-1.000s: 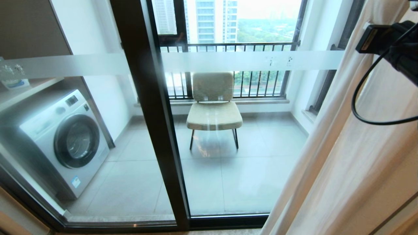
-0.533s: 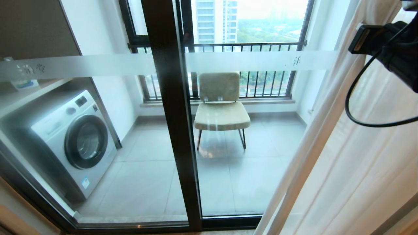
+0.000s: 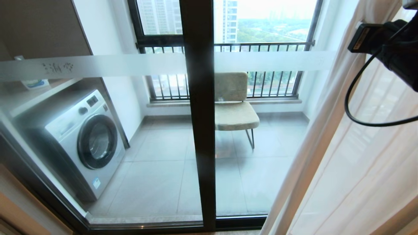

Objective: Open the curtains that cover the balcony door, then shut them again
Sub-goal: Close the inner curtains on both sides

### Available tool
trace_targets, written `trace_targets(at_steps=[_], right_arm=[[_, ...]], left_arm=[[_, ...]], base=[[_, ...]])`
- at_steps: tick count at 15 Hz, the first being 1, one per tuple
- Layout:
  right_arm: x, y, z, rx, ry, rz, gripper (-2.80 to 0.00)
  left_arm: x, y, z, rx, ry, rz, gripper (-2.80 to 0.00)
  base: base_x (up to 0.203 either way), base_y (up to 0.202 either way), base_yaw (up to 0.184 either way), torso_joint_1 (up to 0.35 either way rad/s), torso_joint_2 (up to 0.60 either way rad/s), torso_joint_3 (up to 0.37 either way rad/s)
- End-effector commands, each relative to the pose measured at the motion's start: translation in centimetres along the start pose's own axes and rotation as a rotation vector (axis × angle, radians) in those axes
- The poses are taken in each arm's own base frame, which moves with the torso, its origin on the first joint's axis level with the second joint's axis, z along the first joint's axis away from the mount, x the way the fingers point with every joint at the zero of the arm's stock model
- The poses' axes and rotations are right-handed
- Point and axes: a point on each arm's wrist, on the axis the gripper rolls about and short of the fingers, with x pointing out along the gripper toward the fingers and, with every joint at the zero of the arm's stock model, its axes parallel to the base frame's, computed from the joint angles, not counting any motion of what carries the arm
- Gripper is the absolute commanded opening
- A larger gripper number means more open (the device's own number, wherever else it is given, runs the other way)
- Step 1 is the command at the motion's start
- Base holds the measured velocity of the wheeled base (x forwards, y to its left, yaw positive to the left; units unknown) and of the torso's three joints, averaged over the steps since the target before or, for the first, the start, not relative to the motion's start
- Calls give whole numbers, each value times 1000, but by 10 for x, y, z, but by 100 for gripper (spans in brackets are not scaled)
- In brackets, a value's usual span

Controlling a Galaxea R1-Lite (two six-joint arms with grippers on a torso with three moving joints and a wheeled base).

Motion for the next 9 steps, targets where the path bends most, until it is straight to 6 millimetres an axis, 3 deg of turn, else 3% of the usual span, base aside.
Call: trace_targets(at_steps=[1, 9], right_arm=[[0, 3, 0, 3, -4, 7, -280], [0, 7, -2, 5, 3, 17, -280]], left_arm=[[0, 0, 0, 0, -1, 0, -280], [0, 0, 0, 0, -1, -1, -280]], base=[[0, 193, -1, 0, 2, 0], [0, 192, 1, 1, 3, 2]])
